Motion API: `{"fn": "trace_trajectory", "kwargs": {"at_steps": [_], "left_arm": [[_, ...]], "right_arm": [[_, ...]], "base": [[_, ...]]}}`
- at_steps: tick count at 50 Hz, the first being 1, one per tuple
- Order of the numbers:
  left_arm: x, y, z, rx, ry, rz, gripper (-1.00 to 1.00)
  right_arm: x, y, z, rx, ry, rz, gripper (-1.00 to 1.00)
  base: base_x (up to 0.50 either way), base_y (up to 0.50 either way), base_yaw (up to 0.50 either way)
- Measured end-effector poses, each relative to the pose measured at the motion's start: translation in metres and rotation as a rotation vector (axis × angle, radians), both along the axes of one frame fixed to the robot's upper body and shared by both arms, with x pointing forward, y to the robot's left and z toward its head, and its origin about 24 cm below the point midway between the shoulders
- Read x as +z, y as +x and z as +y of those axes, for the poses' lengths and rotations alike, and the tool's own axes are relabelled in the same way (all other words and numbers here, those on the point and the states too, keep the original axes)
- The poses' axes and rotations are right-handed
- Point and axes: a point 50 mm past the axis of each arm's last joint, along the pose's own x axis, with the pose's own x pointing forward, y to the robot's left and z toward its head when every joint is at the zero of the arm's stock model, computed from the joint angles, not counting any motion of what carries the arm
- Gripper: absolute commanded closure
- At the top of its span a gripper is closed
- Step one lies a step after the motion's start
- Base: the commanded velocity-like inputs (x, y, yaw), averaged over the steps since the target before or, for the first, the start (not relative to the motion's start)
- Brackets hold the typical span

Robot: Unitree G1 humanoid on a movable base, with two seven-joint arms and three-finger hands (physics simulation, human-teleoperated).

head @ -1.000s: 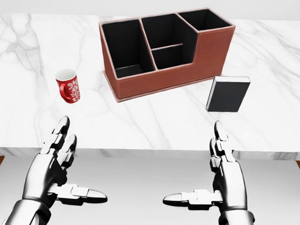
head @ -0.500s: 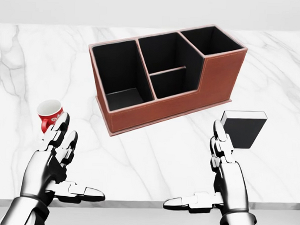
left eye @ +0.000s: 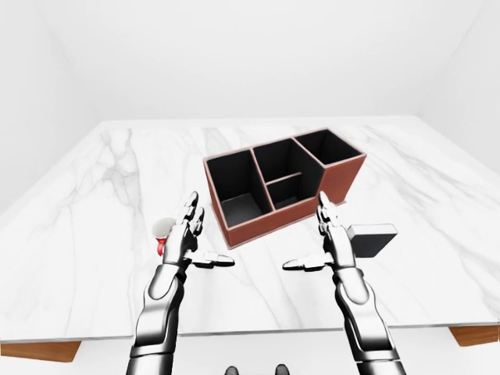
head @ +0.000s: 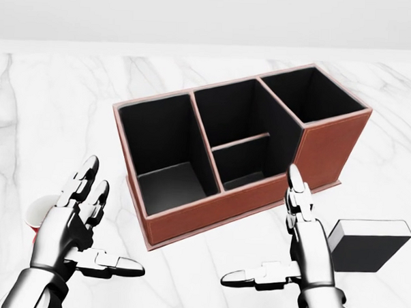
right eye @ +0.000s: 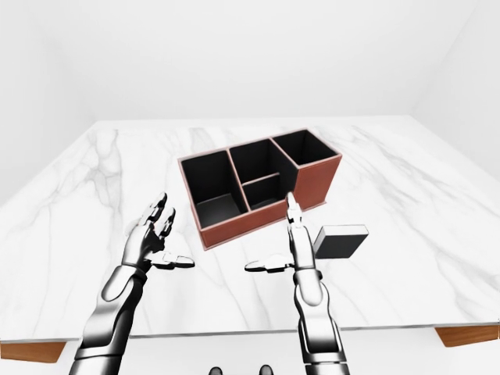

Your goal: Pick up the book and place it in the left compartment of the caddy.

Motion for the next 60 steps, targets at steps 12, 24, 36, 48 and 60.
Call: {"fn": "trace_trajectory", "kwargs": {"at_steps": [12,24,36,48,60], "left_arm": [[0.001,0.004,0.003,-0.002,0.000,-0.002,-1.00],[0.006,0.007,0.009,0.010,-0.008,-0.019,-1.00],[0.007,0.011,0.014,0.016,-0.012,-0.021,-1.00],[0.012,0.010,0.014,0.008,-0.014,-0.042,-1.00],[0.015,0.008,0.014,-0.003,-0.016,-0.059,-1.00]], "right_arm": [[0.034,0.011,-0.008,0.047,-0.111,-0.073,-1.00],[0.079,0.028,-0.026,0.145,-0.426,-0.173,-1.00],[0.102,0.040,-0.050,0.212,-0.885,-0.038,-1.00],[0.124,0.035,-0.085,0.058,-1.191,0.096,-1.00],[0.133,0.022,-0.117,-0.113,-1.320,0.190,-1.00]], "base": [[0.00,0.00,0.00],[0.00,0.00,0.00],[0.00,0.00,0.00],[0.00,0.00,0.00],[0.00,0.00,0.00]]}}
